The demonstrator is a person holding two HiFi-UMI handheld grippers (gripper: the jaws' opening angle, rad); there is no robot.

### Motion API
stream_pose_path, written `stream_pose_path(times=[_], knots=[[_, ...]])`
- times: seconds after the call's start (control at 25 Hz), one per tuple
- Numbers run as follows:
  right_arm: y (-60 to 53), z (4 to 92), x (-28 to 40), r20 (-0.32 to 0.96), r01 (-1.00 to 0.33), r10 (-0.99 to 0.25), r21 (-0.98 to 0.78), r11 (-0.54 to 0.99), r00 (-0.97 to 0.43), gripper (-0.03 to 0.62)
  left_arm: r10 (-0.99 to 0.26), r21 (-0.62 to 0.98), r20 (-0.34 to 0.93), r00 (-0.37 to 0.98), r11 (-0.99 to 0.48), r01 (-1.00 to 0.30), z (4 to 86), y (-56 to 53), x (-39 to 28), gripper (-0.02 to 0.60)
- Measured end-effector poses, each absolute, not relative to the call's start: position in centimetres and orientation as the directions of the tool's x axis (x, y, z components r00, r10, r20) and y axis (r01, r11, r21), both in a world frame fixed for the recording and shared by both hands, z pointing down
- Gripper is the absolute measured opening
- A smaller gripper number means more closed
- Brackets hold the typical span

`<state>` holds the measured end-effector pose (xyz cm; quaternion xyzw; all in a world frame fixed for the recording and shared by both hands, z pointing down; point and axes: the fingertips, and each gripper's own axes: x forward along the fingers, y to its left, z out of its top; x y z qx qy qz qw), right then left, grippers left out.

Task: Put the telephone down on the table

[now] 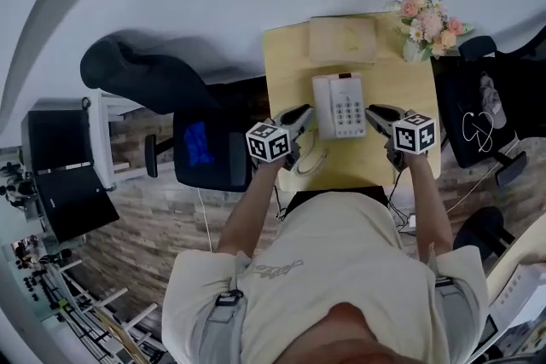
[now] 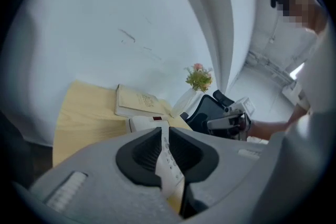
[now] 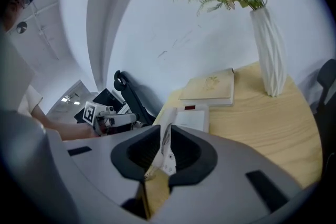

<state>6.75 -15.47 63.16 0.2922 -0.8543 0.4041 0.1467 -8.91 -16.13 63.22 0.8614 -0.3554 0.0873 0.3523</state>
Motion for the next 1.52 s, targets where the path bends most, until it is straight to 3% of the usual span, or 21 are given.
stream_pose_path(times=[0.24,0.56,0.92,1.52], knots=[[-14.8,59.8,5.1,0.468,-0.635,-0.43,-0.538,0.554,-0.772,0.003,-0.572,0.464,0.391,0.721,-0.555,-0.691,59.8,-14.2,-9.2,0.02],[-14.7,52.2,4.0,0.376,-0.669,-0.553,-0.403,0.624,-0.743,0.002,-0.55,0.295,0.427,0.717,-0.665,-0.686,55.7,-11.9,-8.5,0.017],[-13.8,42.7,3.8,0.236,-0.692,-0.651,-0.221,0.688,-0.722,0.002,-0.6,0.195,0.302,0.74,-0.721,-0.665,45.9,-12.9,-8.9,0.017],[-13.3,30.7,1.9,0.109,-0.677,-0.678,0.051,0.734,-0.727,0.002,-0.686,0.033,0.058,0.726,-0.725,-0.688,30.9,-15.8,-10.8,0.017]])
